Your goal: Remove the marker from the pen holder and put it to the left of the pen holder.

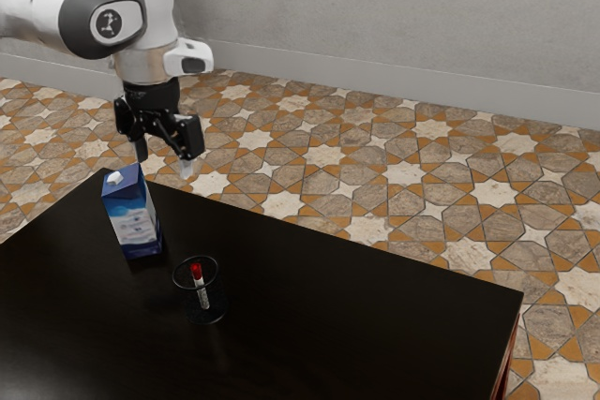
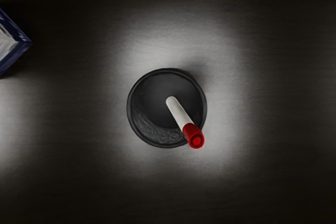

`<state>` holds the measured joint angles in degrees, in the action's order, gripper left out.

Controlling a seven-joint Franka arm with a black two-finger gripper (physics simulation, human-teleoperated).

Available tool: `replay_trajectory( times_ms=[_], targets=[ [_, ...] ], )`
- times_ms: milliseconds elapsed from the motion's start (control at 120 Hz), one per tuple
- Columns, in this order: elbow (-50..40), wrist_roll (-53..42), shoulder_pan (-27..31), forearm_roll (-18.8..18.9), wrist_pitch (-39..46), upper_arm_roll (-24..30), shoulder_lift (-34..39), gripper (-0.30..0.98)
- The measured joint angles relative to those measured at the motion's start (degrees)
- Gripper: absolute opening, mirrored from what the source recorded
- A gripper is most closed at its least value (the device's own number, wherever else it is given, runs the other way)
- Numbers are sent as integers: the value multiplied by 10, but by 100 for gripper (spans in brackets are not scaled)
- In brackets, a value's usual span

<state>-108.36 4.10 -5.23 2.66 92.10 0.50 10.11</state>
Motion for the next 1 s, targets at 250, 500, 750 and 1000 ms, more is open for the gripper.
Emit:
replay_trajectory(
  times_ms=[250, 500, 750, 1000],
  targets=[
    [-56, 3, 2, 1, 92, -3, -61, 69],
    [-62, 6, 3, -3, 162, -3, -127, 69],
    [-181, 6, 3, -3, 241, 1, -68, 69],
    [-276, -14, -1, 4, 284, 40, 1, 69]
  ],
)
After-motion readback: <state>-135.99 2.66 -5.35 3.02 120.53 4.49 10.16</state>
